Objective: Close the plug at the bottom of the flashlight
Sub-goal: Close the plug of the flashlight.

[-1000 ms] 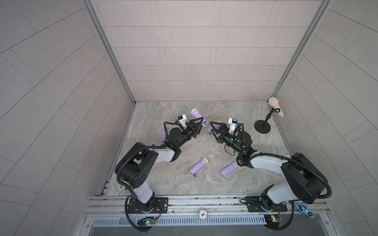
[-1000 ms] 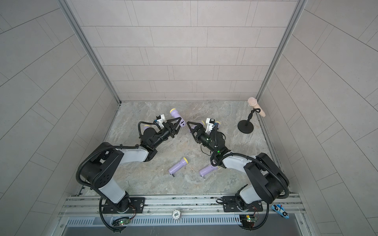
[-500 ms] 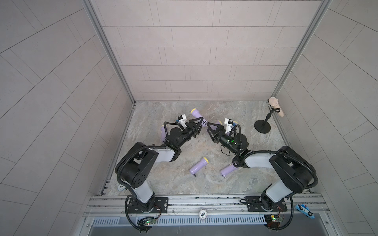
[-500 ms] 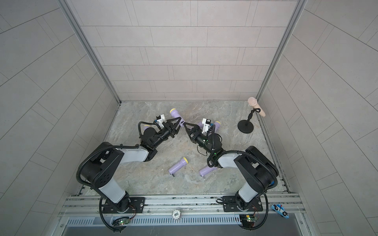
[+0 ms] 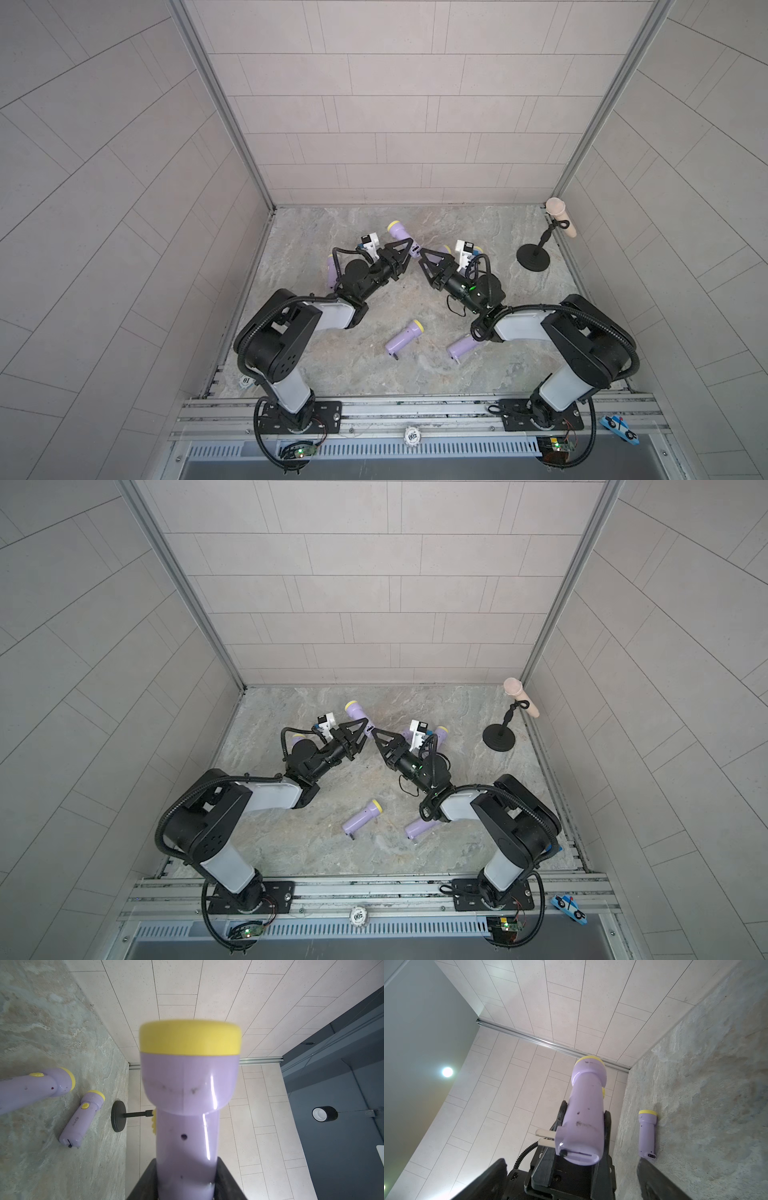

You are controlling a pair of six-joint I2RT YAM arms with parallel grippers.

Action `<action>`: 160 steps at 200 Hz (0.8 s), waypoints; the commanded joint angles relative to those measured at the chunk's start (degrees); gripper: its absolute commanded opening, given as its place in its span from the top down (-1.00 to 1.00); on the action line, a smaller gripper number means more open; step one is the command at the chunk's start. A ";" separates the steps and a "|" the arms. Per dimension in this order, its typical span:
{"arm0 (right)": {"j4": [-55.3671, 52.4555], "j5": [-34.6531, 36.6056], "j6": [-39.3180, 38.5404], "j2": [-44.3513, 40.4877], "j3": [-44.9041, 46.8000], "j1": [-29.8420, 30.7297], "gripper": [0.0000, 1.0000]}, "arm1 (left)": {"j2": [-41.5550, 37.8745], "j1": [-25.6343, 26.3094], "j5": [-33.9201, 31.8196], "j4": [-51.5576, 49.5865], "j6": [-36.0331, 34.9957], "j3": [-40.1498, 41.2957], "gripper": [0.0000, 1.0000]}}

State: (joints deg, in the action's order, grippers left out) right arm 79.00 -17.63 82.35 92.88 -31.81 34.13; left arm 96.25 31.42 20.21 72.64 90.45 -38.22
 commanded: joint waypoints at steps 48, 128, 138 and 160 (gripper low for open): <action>2.30 1.43 -0.41 -0.61 -1.58 0.85 -0.97 | 0.30 0.53 0.17 4.09 1.21 0.59 1.00; 2.30 2.15 -0.44 -0.77 -2.33 1.43 -0.93 | -0.38 0.60 -0.33 4.04 0.92 1.28 1.00; 2.30 2.16 -0.60 -0.77 -2.38 1.47 -0.92 | -0.40 0.66 -0.26 4.06 0.91 1.30 1.00; 2.29 2.21 -0.61 -0.70 -2.38 1.64 -0.90 | -0.29 0.66 -0.29 4.03 0.92 1.39 1.00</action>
State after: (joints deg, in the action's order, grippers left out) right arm 79.24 -15.90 81.80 92.88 -33.01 35.22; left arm 96.49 31.70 19.79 72.71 90.56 -37.21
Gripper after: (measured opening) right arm 0.957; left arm 0.407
